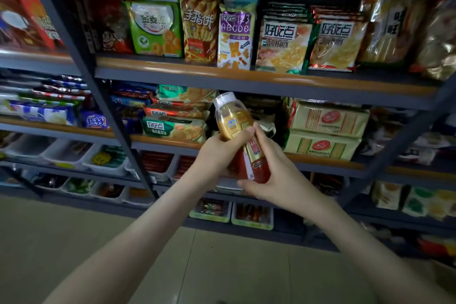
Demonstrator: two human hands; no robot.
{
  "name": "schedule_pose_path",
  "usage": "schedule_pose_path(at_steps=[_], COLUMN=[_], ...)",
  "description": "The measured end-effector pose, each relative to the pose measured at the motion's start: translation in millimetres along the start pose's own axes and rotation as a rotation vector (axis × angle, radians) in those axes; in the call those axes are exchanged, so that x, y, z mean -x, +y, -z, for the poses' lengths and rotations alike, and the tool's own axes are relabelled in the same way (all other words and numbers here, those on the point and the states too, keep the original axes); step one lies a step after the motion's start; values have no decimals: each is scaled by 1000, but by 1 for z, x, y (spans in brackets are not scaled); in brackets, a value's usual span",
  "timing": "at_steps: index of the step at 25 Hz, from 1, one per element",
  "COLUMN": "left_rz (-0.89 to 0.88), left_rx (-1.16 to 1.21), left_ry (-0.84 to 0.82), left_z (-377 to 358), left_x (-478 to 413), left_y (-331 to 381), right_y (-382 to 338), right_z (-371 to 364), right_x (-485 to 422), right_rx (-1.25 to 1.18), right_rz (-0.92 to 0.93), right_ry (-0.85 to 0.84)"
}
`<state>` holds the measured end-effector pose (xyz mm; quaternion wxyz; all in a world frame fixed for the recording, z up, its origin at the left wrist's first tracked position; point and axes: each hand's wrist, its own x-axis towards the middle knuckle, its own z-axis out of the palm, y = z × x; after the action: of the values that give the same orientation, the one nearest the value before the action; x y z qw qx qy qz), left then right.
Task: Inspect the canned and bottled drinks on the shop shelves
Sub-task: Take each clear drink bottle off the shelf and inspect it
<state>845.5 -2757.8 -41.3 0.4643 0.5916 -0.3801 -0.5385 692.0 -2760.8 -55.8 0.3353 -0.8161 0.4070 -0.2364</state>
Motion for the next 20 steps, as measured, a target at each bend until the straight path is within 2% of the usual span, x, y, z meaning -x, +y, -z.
schedule_pose_path(at_steps=[2, 3, 5, 7, 9, 11, 14, 16, 20], left_rz=[-10, -30, -104, -121, -12, 44, 103, 117, 226], left_rx=[-65, -63, -60, -26, 126, 295, 451, 431, 368], left_ry=[-14, -22, -86, -284, -491, -553, -467, -368, -234], left_z=[12, 20, 38, 47, 43, 36, 35, 35, 31], left_x=[-1, -2, -5, -7, -7, -9, -10, -11, -11], left_y=[0, 0, -2, -8, -14, -18, -24, -25, -22], right_y=[-3, -4, -7, -6, -6, -10, -5, -1, 1], right_z=[-10, -11, -8, -4, -4, -3, 7, 13, 9], right_x=[-5, -6, -10, -15, -16, -18, -23, -25, -16], right_rx=[-68, -236, -832, -1327, -1489, -1387, -815, -500, -178], right_rz=[-49, -84, -169, -262, -257, -275, -328, -296, -140], right_ry=[58, 71, 66, 10, -102, -149, -118, -163, -335])
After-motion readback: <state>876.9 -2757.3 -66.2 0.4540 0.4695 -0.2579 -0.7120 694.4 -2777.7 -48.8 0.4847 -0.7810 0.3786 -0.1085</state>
